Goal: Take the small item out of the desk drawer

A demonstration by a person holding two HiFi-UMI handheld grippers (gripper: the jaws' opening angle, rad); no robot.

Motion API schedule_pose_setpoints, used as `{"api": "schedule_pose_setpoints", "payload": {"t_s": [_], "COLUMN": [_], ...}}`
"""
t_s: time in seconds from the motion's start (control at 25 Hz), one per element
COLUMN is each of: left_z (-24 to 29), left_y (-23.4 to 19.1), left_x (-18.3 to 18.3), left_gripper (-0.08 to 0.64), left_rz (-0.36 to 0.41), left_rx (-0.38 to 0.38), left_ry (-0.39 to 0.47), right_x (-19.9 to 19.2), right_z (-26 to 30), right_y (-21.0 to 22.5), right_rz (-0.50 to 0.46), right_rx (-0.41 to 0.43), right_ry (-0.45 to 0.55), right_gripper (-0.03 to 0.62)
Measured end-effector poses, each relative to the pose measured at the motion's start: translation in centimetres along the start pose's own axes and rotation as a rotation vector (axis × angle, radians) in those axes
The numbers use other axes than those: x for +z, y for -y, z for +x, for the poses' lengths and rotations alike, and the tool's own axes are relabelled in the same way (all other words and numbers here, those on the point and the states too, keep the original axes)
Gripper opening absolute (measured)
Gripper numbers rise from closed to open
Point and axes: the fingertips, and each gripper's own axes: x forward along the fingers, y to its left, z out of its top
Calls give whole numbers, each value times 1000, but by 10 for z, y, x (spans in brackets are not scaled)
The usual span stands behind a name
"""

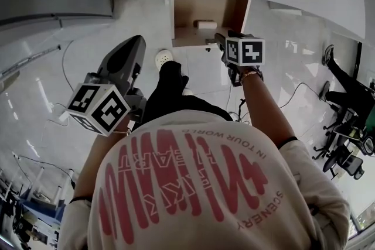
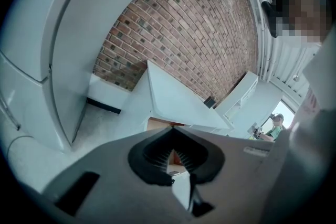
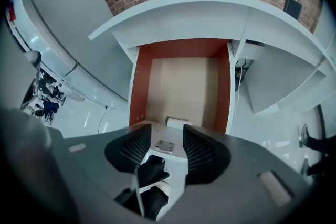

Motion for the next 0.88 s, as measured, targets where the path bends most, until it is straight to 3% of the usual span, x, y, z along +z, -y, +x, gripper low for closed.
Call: {"api": "schedule_pose_setpoints", "payload": {"t_s": [0.16,0.32,0.6,0.88], "left_z": [-1,0,-8,-18], "left_y": [-8,-16,-28,-39], "left_x": [13,20,8,-8], "left_gripper": [5,5,5,5], "left_rz": [-3,-11,-47,-107], "left_rx": [2,-1,41,121], "left_ry": [11,23,31,76], "right_x": [0,5,11,9], "right_z": [5,14,32,49], "right_y": [-1,0,-6,-6], "right_rz": [-18,-94,-203,-388], "right_rx": [-30,-68,-48,-20], "right_ry": [-30,-32,-72,-136], "right_gripper": [202,169,176,184]}}
